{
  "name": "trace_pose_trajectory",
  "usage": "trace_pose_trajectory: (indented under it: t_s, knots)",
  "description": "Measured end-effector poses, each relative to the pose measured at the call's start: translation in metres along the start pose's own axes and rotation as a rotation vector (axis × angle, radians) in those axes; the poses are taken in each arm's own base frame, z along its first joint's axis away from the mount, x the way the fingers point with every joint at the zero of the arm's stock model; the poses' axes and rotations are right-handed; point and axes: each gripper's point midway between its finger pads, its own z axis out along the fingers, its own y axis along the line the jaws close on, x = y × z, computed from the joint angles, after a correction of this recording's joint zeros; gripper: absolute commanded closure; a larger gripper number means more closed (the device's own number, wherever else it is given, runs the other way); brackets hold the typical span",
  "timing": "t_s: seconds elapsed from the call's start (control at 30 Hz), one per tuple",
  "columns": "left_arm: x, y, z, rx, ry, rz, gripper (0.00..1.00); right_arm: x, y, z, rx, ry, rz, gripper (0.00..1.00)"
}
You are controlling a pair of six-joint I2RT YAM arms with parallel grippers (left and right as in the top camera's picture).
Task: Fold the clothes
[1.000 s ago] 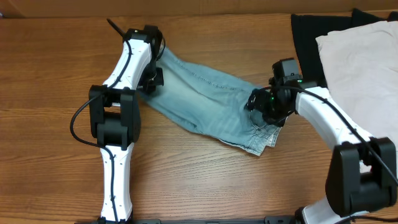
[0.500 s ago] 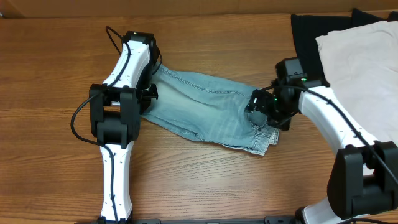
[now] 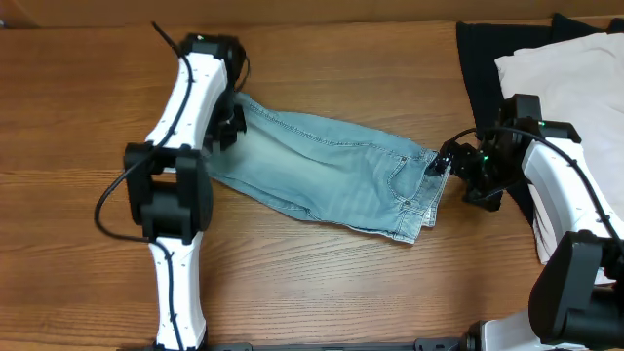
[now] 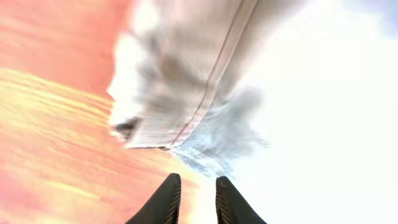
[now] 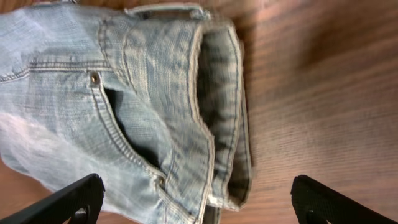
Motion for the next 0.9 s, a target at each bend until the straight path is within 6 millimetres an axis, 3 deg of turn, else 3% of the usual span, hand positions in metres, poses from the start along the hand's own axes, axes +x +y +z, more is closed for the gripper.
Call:
trace_pose_trajectory:
  t_s: [0.07, 0.2, 0.27, 0.33, 0.43, 0.57, 0.9]
  knots:
    - [-0.013, 0.001, -0.029, 0.042, -0.105, -0.014, 0.72, -0.001, -0.002, 0.005, -0.003, -0.01, -0.016, 0.0]
    - [-0.03, 0.007, -0.097, 0.123, -0.317, -0.038, 0.33, 0.003, -0.01, 0.021, -0.002, -0.01, -0.024, 0.0]
    - [-0.035, 0.011, -0.129, 0.162, -0.416, -0.057, 0.19, 0.007, -0.015, 0.029, 0.0, -0.004, -0.024, 0.0]
    - [-0.037, 0.016, -0.156, 0.194, -0.498, -0.073, 0.13, 0.011, -0.019, 0.037, -0.003, -0.004, -0.026, 0.0]
    - [-0.035, 0.02, -0.186, 0.24, -0.584, -0.09, 0.13, 0.012, -0.022, 0.049, -0.029, -0.019, -0.038, 0.0]
    - [-0.029, 0.016, -0.201, 0.3, -0.605, -0.08, 0.13, 0.008, -0.019, 0.056, -0.078, -0.074, -0.056, 0.0]
    - [-0.025, 0.008, -0.2, 0.346, -0.578, -0.06, 0.13, 0.009, 0.001, 0.066, -0.229, -0.139, -0.036, 0.27]
